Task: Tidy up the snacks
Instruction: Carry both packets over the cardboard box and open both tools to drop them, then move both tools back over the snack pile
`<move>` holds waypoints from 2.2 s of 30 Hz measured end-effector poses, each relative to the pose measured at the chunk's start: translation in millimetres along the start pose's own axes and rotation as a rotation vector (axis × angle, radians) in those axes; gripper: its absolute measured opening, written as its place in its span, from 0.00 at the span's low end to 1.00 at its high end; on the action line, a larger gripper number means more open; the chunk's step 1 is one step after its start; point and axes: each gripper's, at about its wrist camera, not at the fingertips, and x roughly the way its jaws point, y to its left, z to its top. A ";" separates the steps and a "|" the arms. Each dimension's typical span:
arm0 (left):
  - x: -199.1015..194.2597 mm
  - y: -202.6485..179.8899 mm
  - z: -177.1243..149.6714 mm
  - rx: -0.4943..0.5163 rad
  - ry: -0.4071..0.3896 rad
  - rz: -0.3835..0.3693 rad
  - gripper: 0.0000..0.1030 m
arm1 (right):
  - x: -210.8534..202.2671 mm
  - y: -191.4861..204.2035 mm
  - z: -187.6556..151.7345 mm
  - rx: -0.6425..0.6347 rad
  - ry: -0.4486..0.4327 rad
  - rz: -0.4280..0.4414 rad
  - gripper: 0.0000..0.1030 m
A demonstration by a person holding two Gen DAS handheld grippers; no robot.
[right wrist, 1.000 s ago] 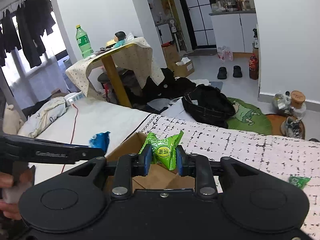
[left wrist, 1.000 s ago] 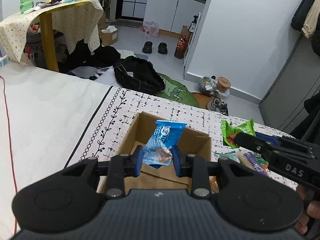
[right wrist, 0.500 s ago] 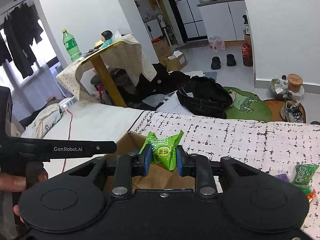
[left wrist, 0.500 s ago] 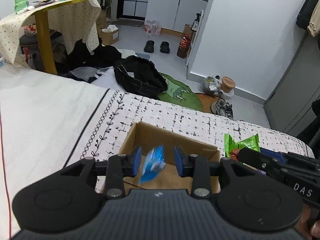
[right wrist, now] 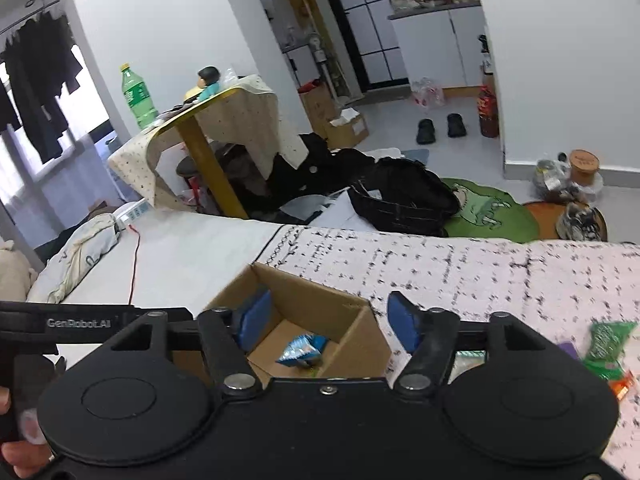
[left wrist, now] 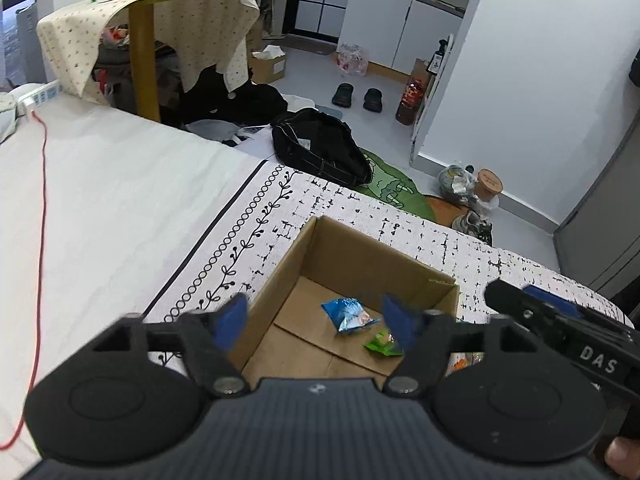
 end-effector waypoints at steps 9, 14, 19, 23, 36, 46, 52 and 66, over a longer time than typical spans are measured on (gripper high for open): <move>-16.1 -10.7 -12.9 -0.026 0.014 -0.053 0.91 | -44.8 -27.7 -9.2 0.031 -0.021 -0.118 0.89; -22.8 -17.3 -21.6 -0.042 0.010 -0.057 0.95 | -62.7 -37.5 -17.7 0.027 0.002 -0.144 0.91; -31.7 -27.7 -33.9 -0.038 -0.009 -0.059 1.00 | -79.1 -39.7 -32.8 -0.045 0.037 -0.184 0.93; -37.1 -39.8 -44.4 -0.010 -0.012 -0.088 1.00 | -90.1 -46.6 -43.1 -0.028 0.059 -0.202 0.93; -44.9 -77.4 -73.8 0.057 0.027 -0.141 1.00 | -121.1 -69.6 -63.6 0.088 0.040 -0.254 0.90; -58.4 -95.2 -90.8 0.052 0.005 -0.111 1.00 | -127.1 -76.6 -79.8 0.126 0.085 -0.283 0.81; -56.1 -107.5 -105.9 0.073 0.040 -0.138 0.98 | -129.1 -78.3 -85.1 0.106 0.113 -0.269 0.74; -26.9 -108.5 -133.5 0.022 0.144 -0.197 0.56 | -106.9 -91.4 -111.8 0.196 0.235 -0.158 0.44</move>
